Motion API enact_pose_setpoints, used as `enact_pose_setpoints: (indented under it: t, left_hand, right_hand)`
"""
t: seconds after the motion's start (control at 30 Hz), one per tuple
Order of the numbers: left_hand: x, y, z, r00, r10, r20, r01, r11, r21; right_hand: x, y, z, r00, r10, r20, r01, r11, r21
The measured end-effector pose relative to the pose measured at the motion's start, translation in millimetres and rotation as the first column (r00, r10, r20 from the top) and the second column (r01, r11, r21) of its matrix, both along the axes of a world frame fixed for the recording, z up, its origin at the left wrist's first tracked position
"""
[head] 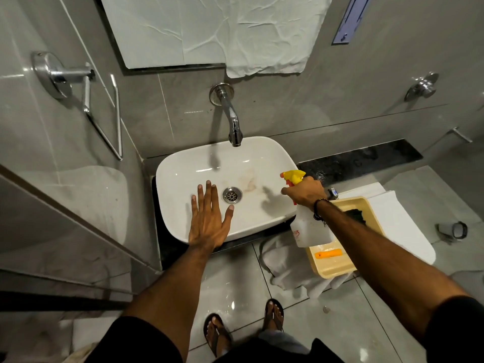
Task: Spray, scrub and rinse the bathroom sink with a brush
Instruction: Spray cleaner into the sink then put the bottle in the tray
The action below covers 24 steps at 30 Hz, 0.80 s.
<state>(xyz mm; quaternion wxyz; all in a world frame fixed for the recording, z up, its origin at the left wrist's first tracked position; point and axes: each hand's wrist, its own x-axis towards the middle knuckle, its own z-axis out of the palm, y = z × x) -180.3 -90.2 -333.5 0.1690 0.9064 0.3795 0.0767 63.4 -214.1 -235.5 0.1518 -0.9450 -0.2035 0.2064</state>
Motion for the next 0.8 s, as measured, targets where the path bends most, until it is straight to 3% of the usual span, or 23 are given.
enact_pose_setpoints:
  t: [0.37,0.8]
  left_hand:
    - [0.0,-0.3,2.5,1.000,0.010,-0.014,-0.010,1.000,0.007]
    - [3.4,-3.7,3.6,0.996,-0.031,-0.081,0.035,0.998,0.057]
  right_hand:
    - [16.5,-18.6,-8.5,0.996,0.077,-0.053,-0.081,0.993,-0.080]
    - [30.9,-29.1,-1.4,0.999,0.025,-0.031,-0.019,0.983,0.184]
